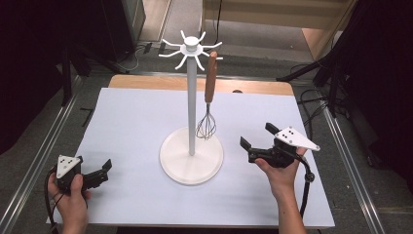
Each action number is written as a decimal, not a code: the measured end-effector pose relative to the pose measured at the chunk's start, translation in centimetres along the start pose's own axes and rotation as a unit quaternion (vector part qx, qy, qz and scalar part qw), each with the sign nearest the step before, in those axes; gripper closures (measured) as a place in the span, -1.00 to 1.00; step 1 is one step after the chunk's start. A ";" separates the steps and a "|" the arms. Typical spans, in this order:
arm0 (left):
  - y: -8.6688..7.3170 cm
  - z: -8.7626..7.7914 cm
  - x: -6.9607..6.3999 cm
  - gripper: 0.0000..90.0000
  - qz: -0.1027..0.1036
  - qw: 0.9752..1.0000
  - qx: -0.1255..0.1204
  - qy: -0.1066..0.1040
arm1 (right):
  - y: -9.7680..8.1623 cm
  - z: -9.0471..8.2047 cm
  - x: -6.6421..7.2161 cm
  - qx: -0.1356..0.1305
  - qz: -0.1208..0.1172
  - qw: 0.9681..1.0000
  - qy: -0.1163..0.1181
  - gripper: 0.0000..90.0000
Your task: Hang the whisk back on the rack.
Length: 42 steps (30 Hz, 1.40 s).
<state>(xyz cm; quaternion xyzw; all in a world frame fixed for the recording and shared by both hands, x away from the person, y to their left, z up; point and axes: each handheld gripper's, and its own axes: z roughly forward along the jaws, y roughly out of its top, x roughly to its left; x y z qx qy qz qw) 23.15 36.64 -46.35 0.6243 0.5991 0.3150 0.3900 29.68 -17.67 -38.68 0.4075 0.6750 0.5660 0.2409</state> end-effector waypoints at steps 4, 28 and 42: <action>0.0 0.0 0.0 -0.99 0.000 1.000 0.000 0.000 | -1.1 -0.3 -0.5 0.009 -0.004 1.000 -0.013 -1.00; 0.0 0.0 -0.1 -0.99 0.004 1.000 -0.001 0.002 | -5.8 -2.7 -3.7 0.036 0.029 0.997 -0.058 -1.00; 0.0 0.0 -0.2 -0.99 0.008 1.000 0.001 0.003 | -7.9 -4.2 -5.3 0.054 0.041 0.994 -0.082 -1.00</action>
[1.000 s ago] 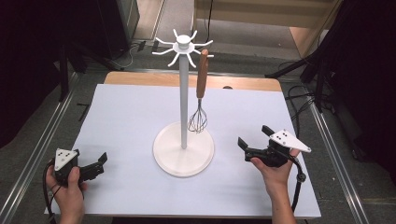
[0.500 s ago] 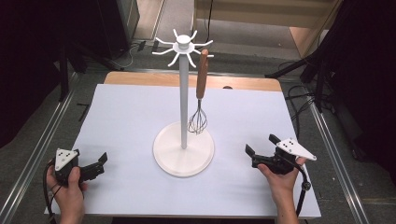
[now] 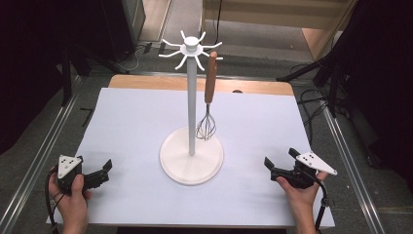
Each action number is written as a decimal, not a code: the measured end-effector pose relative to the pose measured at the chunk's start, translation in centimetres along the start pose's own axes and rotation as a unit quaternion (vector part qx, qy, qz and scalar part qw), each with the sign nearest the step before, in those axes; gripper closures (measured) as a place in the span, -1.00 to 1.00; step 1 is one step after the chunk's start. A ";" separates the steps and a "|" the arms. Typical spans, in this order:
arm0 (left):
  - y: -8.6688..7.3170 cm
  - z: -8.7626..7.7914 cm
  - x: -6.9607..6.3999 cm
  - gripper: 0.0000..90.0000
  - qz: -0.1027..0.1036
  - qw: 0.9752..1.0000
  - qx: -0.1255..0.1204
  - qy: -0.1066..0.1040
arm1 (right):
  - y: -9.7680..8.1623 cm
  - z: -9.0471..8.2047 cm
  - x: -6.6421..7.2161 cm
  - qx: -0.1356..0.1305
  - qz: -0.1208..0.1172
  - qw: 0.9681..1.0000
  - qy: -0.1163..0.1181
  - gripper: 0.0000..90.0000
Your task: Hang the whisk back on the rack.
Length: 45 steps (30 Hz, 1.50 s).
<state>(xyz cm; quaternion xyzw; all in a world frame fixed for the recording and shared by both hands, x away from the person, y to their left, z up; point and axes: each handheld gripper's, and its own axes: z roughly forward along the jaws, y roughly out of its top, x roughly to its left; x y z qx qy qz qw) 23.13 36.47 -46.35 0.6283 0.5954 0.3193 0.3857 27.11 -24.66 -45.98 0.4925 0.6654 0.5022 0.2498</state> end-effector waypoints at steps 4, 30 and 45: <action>0.0 0.0 -0.1 -0.99 0.001 1.000 0.000 0.002 | -0.5 -0.5 -0.8 0.004 0.002 1.000 -0.011 -1.00; 0.0 0.0 -0.1 -0.99 0.006 1.000 0.000 0.002 | -2.3 -3.9 -4.6 0.022 0.013 0.998 -0.057 -1.00; -0.1 -0.1 0.0 -0.99 -0.003 1.000 -0.007 0.004 | -3.6 -6.1 -6.4 0.023 0.017 0.997 -0.074 -1.00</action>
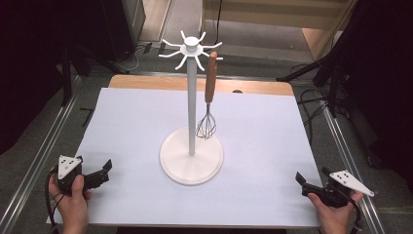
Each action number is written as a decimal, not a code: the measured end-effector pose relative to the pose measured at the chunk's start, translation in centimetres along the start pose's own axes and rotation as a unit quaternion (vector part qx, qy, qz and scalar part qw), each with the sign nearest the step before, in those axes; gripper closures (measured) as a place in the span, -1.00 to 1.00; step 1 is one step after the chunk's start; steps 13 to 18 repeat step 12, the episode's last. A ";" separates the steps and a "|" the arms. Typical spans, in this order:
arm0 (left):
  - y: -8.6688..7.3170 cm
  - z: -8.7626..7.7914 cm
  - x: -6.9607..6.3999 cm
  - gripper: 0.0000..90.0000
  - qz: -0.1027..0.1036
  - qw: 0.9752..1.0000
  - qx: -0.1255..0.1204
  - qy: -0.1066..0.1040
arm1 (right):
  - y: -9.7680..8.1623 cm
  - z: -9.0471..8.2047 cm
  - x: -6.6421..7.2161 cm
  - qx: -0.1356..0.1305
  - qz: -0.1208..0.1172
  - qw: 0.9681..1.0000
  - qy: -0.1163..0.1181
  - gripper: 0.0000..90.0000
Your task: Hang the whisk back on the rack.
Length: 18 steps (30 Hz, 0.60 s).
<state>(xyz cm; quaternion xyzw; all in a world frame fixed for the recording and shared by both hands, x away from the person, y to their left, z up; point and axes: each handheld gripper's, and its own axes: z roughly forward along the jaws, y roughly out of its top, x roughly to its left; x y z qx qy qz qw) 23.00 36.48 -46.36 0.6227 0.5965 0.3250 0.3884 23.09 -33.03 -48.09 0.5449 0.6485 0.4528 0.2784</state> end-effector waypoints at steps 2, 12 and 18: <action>0.0 0.0 0.1 -0.99 -0.003 1.000 0.002 -0.003 | -0.1 0.0 0.3 -0.007 -0.003 1.000 -0.004 -1.00; 0.0 0.0 -0.1 -0.99 0.006 1.000 0.004 0.003 | -0.4 0.5 0.6 0.003 0.003 1.000 -0.011 -0.93; 0.0 0.0 -0.1 -0.99 0.006 1.000 0.004 0.003 | -0.4 0.5 0.6 0.003 0.003 1.000 -0.011 -0.93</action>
